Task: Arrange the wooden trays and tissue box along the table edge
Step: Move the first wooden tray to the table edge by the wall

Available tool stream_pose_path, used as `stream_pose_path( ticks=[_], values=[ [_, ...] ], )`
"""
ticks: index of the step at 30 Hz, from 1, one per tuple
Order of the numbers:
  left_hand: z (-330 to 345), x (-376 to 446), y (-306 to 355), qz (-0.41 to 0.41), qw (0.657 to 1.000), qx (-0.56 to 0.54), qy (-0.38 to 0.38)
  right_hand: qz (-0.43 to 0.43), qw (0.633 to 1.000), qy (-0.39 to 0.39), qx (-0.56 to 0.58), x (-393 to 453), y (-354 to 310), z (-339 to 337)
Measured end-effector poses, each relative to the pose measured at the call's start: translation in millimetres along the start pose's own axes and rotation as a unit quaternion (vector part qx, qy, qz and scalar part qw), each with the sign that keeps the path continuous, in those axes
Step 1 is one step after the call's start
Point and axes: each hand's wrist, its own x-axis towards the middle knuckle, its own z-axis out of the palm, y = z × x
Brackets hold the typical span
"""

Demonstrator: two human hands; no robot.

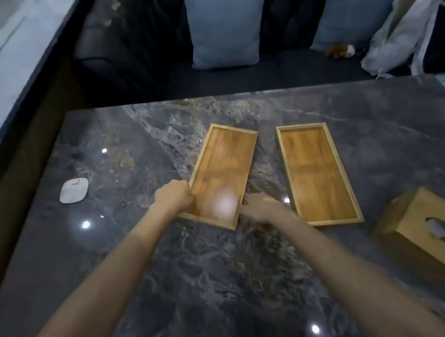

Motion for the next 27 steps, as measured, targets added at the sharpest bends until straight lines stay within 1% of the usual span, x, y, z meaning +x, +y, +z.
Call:
stream_pose_path(
  ticks=[2, 6, 10, 12, 17, 22, 25, 27],
  values=[
    [4.9, 3.9, -2.4, -0.003, 1.0, -0.013, 0.001, 0.02, 0.998, 0.021, 0.048, 0.9, -1.9, 4.6],
    [18.2, 13.2, -10.6, 0.002, 0.999, -0.044, 0.005, 0.036, 0.994, 0.034, 0.096, -4.8, -8.6, 7.9],
    [29.9, 17.0, -18.1, 0.03, 0.997, -0.063, 0.031, 0.051, 0.994, 0.004, 0.101, -8.1, -14.4, 11.0],
    [34.7, 16.6, -18.8, 0.038, 0.996, -0.072, 0.043, 0.055, 0.992, 0.009, 0.117, -8.5, -17.1, 12.5],
    [39.4, 17.0, -20.8, 0.055, 0.996, -0.053, 0.045, 0.072, 0.977, 0.045, 0.194, -5.2, -18.6, 15.6],
    [36.6, 15.0, -25.9, 0.081, 0.995, -0.055, 0.027, 0.032, 0.989, 0.091, 0.116, -9.0, -18.2, 18.4],
    [34.6, 9.7, -26.9, 0.086, 0.992, -0.081, 0.033, 0.031, 0.988, 0.098, 0.115, -15.1, -17.4, 15.3],
    [33.4, 5.4, -27.0, 0.08, 0.99, -0.11, 0.037, 0.033, 0.984, 0.096, 0.145, -19.6, -16.5, 11.7]
  ],
)
